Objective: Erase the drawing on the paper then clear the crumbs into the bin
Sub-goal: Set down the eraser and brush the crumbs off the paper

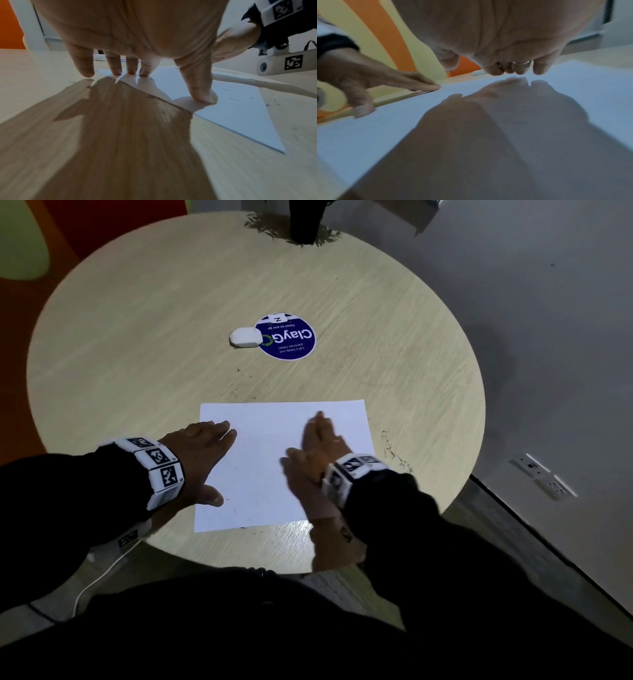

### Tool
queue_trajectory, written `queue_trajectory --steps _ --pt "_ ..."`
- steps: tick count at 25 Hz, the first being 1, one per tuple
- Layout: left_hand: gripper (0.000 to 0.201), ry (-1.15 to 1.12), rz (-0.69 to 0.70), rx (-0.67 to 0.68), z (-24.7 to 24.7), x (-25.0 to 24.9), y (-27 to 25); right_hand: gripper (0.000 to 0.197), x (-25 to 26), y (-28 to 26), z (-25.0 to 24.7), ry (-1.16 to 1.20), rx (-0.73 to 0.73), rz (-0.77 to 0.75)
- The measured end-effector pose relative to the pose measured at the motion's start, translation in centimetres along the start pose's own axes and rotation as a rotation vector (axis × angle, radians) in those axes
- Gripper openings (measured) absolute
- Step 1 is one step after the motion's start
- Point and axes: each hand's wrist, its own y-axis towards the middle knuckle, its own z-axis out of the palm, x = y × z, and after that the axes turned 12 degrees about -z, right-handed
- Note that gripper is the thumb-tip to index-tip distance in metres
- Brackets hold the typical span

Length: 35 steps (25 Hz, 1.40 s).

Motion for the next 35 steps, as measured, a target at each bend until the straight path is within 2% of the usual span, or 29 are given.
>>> queue_trajectory --steps 2,5,7,8,9,11,13,14,16,18,19,20,21,22,24,27,29,33,35 --pt "0.120 -0.001 0.002 -0.003 0.1 0.1 0.1 0.075 1.6 1.3 1.7 0.010 0.011 -0.068" --pt "0.120 0.007 0.010 -0.004 0.2 0.2 0.3 0.079 -3.5 -0.3 1.7 0.081 -0.074 0.149" --pt "0.121 0.007 0.017 -0.016 0.4 0.3 0.3 0.081 -7.2 -2.8 1.1 -0.039 -0.108 0.289" --pt "0.121 0.000 0.018 -0.020 0.5 0.4 0.4 0.087 -7.5 -3.8 0.8 -0.095 -0.090 0.285" --pt "0.121 -0.006 0.018 -0.020 0.5 0.4 0.5 0.092 -6.4 -4.3 0.8 -0.081 -0.062 0.231" --pt "0.122 0.003 0.028 -0.016 0.5 0.4 0.8 0.096 -1.3 -5.0 2.3 0.042 -0.005 0.026" --pt "0.123 0.021 0.034 -0.025 0.5 0.6 1.2 0.090 3.4 -6.2 4.3 0.065 0.047 -0.188" --pt "0.123 0.027 0.038 -0.028 0.5 0.6 1.2 0.083 4.4 -6.9 5.1 0.048 0.077 -0.221" --pt "0.123 0.027 0.043 -0.030 0.6 0.7 1.2 0.078 2.5 -7.9 5.7 0.028 0.053 -0.142" --pt "0.123 0.012 0.045 -0.036 0.6 0.7 1.2 0.075 -1.9 -9.4 5.6 -0.007 -0.003 -0.002" --pt "0.123 0.009 0.046 -0.045 0.6 0.7 1.2 0.068 -3.9 -10.1 5.1 -0.066 -0.061 0.025" --pt "0.123 0.010 0.045 -0.050 0.6 0.7 1.2 0.061 -5.2 -10.8 4.6 -0.105 -0.059 0.035" --pt "0.123 0.011 0.045 -0.048 0.6 0.8 1.1 0.062 -5.9 -11.0 4.2 -0.148 -0.044 0.037" --pt "0.122 0.009 0.044 -0.042 0.6 0.8 1.1 0.073 -5.5 -11.0 3.5 -0.081 -0.001 0.066" --pt "0.122 0.014 0.043 -0.029 0.5 0.7 1.0 0.091 -2.8 -10.6 4.1 0.018 -0.002 0.013" --pt "0.122 0.025 0.043 -0.023 0.2 0.7 1.0 0.085 1.8 -11.4 6.9 0.045 0.077 -0.170" --pt "0.121 0.027 0.040 -0.022 0.2 0.7 0.9 0.082 0.2 -12.6 7.7 0.007 0.068 -0.120" --pt "0.122 0.021 0.039 -0.031 0.3 0.5 0.8 0.089 -5.6 -13.2 5.1 0.007 0.032 0.191" --pt "0.122 0.017 0.040 -0.036 0.3 0.5 0.8 0.093 -5.2 -11.7 3.9 -0.002 0.010 0.183"
